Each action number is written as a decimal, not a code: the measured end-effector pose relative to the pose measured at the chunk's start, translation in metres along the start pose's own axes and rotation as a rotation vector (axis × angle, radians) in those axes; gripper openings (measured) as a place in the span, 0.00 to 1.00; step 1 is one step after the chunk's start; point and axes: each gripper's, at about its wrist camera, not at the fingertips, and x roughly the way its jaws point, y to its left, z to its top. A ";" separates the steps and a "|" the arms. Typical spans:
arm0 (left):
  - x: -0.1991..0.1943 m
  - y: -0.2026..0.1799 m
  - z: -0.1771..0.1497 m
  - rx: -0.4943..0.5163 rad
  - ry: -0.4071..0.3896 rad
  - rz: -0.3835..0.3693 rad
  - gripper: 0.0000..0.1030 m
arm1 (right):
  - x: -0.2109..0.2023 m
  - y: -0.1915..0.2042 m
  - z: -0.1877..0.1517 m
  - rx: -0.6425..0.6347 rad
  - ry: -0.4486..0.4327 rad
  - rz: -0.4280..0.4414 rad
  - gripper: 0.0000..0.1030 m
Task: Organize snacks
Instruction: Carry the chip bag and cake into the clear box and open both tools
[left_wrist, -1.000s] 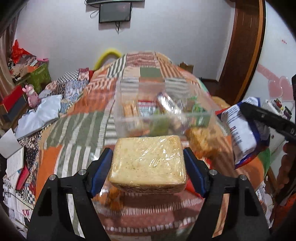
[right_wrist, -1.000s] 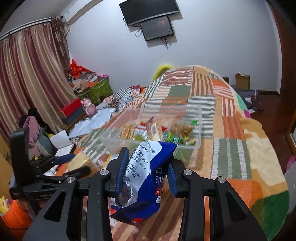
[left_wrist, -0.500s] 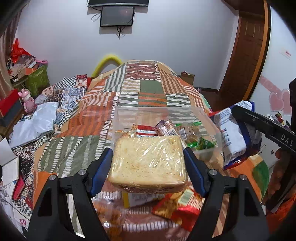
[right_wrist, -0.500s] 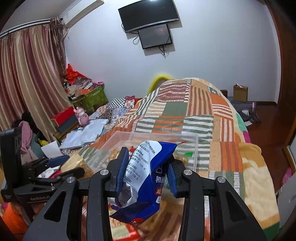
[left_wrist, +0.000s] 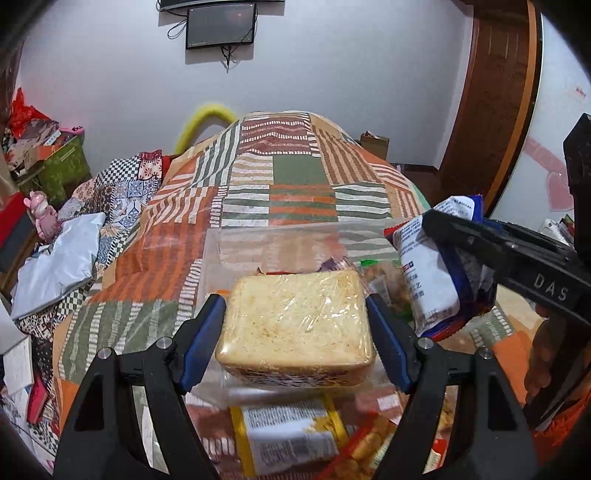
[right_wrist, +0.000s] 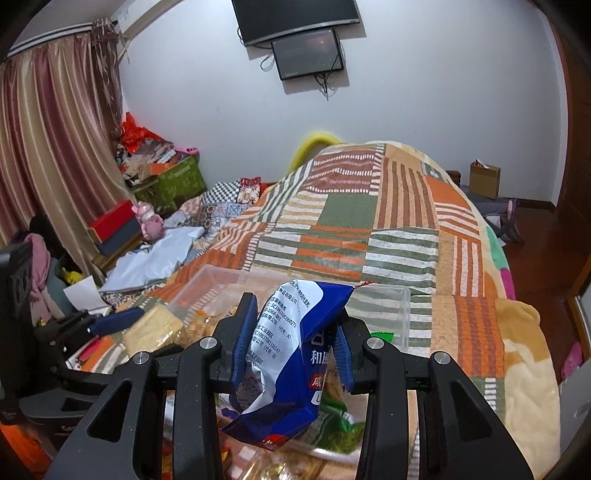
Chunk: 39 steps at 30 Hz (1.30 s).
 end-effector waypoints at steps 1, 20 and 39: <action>0.004 0.002 0.001 -0.001 0.004 -0.001 0.74 | 0.003 0.000 0.000 0.001 0.003 0.003 0.34; 0.036 0.005 -0.001 0.003 0.028 0.025 0.76 | 0.043 -0.002 -0.013 -0.021 0.118 0.002 0.37; -0.011 0.005 -0.008 0.008 -0.010 0.040 0.84 | -0.003 0.004 -0.016 -0.045 0.063 -0.063 0.66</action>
